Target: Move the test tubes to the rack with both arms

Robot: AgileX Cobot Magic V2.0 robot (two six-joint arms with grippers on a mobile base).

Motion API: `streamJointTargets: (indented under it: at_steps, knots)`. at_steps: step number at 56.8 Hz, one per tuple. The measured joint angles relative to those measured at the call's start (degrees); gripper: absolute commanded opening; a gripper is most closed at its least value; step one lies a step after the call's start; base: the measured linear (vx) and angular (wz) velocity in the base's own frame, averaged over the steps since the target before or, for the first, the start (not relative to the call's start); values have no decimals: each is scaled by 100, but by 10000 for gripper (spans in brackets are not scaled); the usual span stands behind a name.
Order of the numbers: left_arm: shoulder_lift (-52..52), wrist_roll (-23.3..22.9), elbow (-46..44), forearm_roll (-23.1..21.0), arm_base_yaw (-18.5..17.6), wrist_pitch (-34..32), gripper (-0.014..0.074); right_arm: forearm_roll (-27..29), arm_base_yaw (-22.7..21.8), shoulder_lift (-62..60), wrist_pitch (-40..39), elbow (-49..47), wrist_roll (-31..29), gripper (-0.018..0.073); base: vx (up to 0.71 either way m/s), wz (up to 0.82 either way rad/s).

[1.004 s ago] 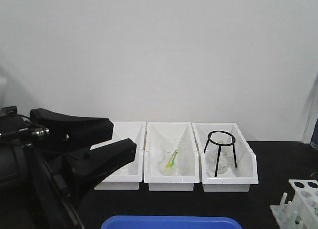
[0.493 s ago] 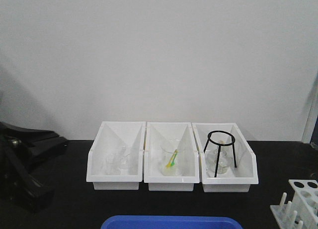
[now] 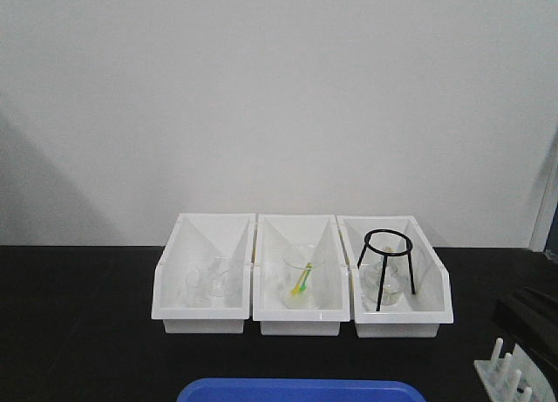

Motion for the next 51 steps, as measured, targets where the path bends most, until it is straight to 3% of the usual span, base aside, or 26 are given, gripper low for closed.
streamJointTargets:
  at_steps: [12,32,44,51]
  knots:
    - [-560,-9,213,34,0,428,-19,-5,0,0,0,0,2,-7,0,0]
    - [-570,-9,213,52,0,918,-18,-5,0,0,-5,0,7,-7,0,0]
    - [-575,-9,435,524,81,345,-18,-5,0,0,-5,0,9,-7,0,0]
    - [-654,45,821,457,569,-120,-18,-5,0,0,-5,0,13,-7,0,0]
